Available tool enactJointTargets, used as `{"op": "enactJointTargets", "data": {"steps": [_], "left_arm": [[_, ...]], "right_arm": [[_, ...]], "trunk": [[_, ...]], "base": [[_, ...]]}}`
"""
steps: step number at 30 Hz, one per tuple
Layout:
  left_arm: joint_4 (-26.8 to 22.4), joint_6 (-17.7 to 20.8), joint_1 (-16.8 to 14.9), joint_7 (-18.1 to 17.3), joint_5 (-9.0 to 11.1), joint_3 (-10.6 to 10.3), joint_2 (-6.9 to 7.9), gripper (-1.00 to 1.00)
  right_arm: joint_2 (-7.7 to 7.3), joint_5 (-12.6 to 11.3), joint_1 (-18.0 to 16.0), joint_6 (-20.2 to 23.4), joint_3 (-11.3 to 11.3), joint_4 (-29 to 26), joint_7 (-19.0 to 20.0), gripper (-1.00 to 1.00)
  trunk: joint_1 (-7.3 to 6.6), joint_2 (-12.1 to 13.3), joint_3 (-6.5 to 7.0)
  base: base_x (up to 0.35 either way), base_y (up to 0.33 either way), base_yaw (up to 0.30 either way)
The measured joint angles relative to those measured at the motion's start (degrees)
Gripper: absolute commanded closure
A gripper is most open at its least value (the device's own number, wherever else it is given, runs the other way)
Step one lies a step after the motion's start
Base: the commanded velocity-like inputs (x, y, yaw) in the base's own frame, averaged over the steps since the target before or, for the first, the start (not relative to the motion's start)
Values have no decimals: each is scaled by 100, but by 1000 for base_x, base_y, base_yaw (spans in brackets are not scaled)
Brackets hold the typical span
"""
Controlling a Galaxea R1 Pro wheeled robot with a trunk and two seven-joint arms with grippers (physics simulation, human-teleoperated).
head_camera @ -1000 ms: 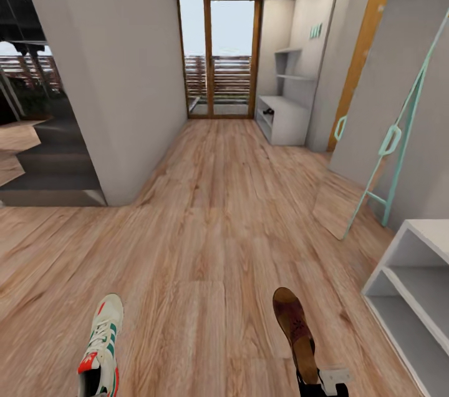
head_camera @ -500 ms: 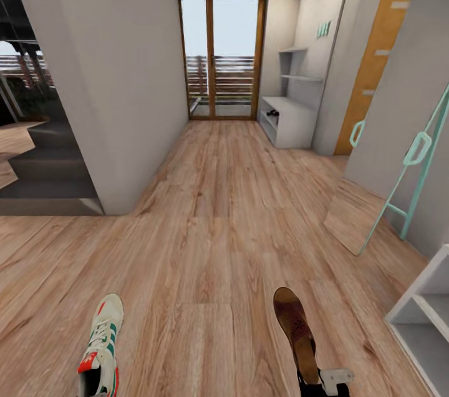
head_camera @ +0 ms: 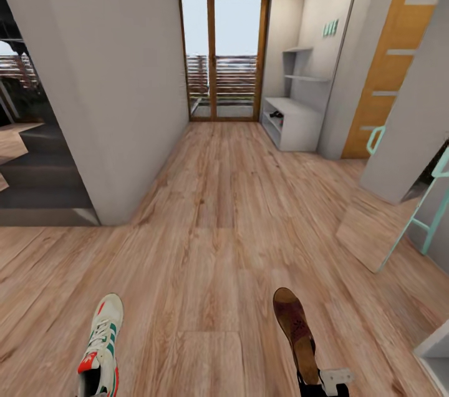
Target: Pick up the two gym shoes and the two sandals from the corridor floor and place them onto the hallstand (shoe rack) in the corridor, making sure they are on the rack and not on the floor. Arrange them so the two gym shoes are next to each other and the two sandals are next to each other.
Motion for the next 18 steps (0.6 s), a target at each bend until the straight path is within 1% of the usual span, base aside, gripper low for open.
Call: {"op": "enactJointTargets", "data": {"steps": [12, 14, 18], "left_arm": [[0, 1, 3, 0, 0, -1, 0, 100], [0, 1, 2, 0, -5, -3, 0, 100], [-1, 0, 2, 0, -7, -2, 0, 100]], "right_arm": [[2, -8, 0, 0, 0, -8, 1, 100], [2, -8, 0, 0, 1, -8, 0, 100], [3, -8, -1, -1, 6, -7, 1, 100]], "trunk": [[0, 0, 0], [0, 0, 0], [0, 0, 0]], "base": [[339, 97, 3], [339, 97, 95], [339, 97, 208]]}}
